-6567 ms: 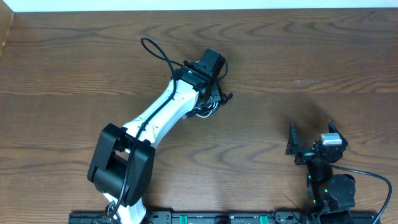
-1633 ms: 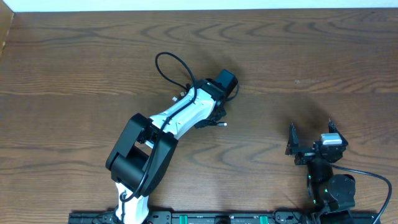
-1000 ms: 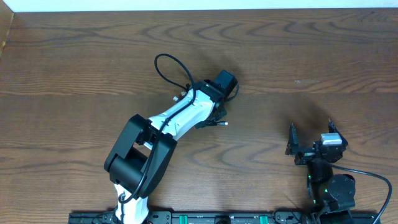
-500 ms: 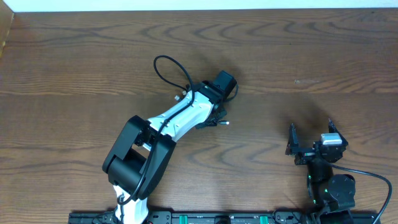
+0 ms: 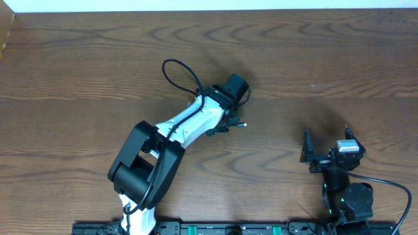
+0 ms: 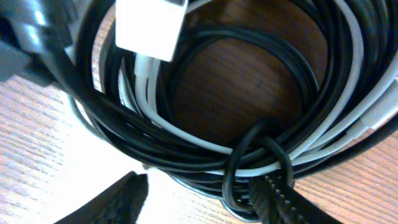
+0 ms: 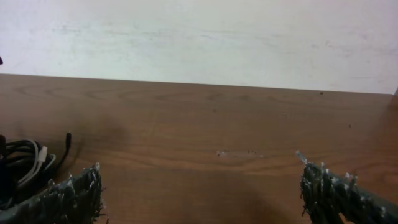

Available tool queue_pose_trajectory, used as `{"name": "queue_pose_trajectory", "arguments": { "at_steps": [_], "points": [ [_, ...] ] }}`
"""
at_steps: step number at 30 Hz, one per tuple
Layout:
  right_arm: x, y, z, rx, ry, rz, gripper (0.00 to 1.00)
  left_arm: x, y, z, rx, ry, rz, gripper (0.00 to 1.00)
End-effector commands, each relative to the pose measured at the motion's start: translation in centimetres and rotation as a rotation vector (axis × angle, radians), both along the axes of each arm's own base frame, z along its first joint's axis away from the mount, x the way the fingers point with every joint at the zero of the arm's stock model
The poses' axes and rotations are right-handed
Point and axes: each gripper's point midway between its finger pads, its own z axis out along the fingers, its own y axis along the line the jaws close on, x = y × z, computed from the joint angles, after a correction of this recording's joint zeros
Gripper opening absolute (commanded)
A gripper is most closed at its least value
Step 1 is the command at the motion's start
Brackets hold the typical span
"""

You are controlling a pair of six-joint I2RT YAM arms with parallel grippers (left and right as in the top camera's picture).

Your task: Untangle cables

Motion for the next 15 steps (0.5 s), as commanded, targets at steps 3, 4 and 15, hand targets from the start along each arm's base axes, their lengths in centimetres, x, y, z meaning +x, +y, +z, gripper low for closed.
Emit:
{"name": "queue_pose_trajectory", "arguments": {
  "at_steps": [3, 4, 15],
  "points": [
    [-0.03, 0.2, -0.11, 0.013, 0.004, 0.007, 0.99, -1.71, 0.37, -2.62, 0.021, 0.082, -0.008, 0.71],
    [-0.03, 0.2, -0.11, 0.013, 0.004, 0.007, 0.99, -1.71, 0.37, -2.62, 0.021, 0.082, -0.008, 0.72],
    [-0.03, 0.2, -0.11, 0.013, 0.004, 0.007, 0.99, -1.71, 0.37, -2.62, 0.021, 0.082, -0.008, 0.61]
  ]
}}
